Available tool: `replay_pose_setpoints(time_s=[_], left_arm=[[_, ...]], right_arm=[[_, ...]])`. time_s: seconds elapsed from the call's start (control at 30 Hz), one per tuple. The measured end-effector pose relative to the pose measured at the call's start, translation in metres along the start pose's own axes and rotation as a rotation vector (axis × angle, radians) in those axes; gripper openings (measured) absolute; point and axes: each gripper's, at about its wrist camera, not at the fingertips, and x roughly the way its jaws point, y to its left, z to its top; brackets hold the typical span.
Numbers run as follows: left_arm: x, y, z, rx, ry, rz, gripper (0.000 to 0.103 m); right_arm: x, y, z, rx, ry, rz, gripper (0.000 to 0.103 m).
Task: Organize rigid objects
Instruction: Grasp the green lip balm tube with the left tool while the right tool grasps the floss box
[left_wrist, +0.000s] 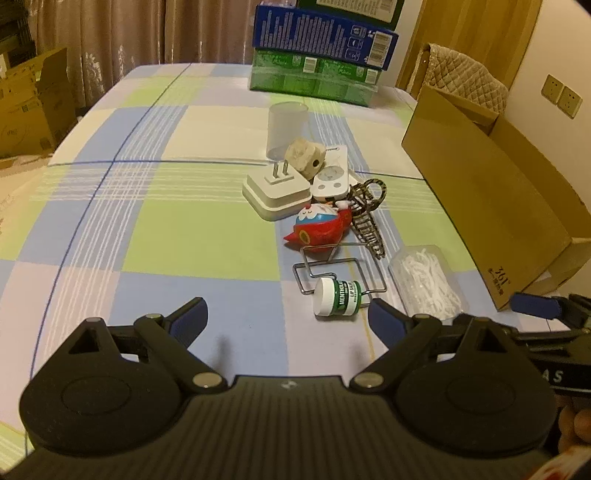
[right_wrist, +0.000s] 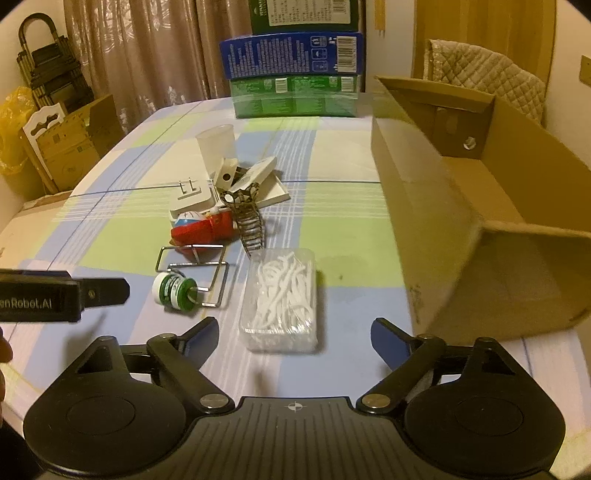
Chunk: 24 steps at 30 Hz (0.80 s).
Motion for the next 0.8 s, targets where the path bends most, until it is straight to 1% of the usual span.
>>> replay_pose_setpoints(time_s=[0.1,0.33,0.53,0.6,0.73,0.8], left_arm=[[0.009,0.004,0.001,-0.019,0.017,-0.009,0.091],[0.021,0.006,0.002,-0.003,0.01,-0.012,0.091],[0.027,0.007,-0.002,0.007,0.013,-0.013,0.091],[0.029,0.006,-0.004,0.01,0.018,-0.02,0.091],[0.029,0.002,-0.005,0.029,0.009,-0.037,0.091],[0.031,-0.002,-0.005,0.047,0.006,-0.05,0.085]], right_arm=[[0.014,-0.001,0.006,-0.009,0.001,0.004,0.08],[0.043,0.003,0.016,-0.024,0.021,0.004,0.073],[0.062,0.002,0.018,-0.023,0.047,-0.003,0.06],[0.065,0.001,0.018,-0.026,0.056,0.001,0.053],[0.063,-0.003,0.015,-0.023,0.058,-0.01,0.053],[0.059,-0.007,0.012,-0.009,0.058,-0.018,0.053]])
